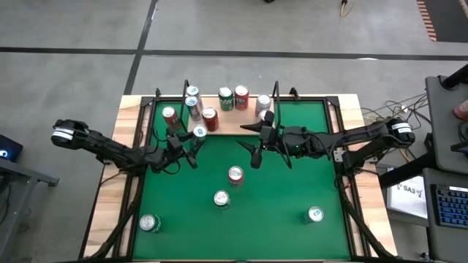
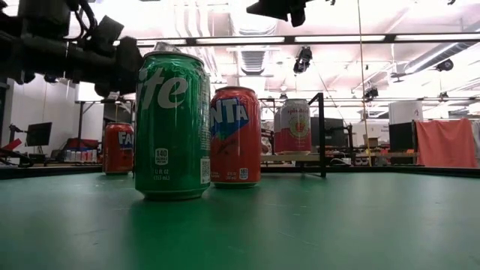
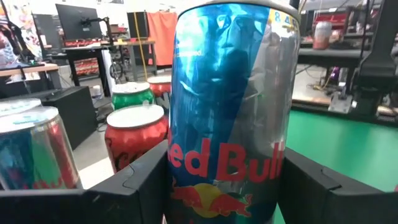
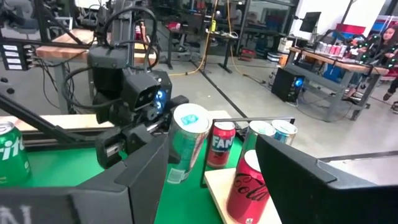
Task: Pick and place cans onto a shelf
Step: Put the top blue silver soda can on the shelf aligned with the other blue silver soda can
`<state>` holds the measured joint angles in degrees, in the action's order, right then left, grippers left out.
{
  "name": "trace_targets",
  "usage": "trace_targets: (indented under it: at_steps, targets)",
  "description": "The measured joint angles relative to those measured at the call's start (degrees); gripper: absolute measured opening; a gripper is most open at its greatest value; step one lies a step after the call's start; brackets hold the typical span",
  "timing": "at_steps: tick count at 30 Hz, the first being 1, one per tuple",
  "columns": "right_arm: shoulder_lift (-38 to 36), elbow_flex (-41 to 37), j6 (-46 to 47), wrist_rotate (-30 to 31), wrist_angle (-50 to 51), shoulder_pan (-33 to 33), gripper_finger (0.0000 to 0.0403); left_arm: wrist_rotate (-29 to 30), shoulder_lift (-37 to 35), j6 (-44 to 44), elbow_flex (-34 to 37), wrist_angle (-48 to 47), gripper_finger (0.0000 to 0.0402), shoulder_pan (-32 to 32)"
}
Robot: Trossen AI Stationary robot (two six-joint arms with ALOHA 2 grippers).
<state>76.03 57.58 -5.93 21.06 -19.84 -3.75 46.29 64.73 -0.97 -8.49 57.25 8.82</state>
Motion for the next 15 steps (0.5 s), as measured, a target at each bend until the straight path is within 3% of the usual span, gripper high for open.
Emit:
trace_targets:
  at_steps: [10,15]
  targets:
    - [0.00,0.00,0.31,0.02,-0.10,0.16,0.0233,1.25,13.89,-1.18,3.79,22.07,0.0215,0.00]
    - [0.02,0.00,0.33,0.00,-0.08,0.16,0.0233,1.63,20.00,-2.90,3.91,27.43,0.0215,-0.01]
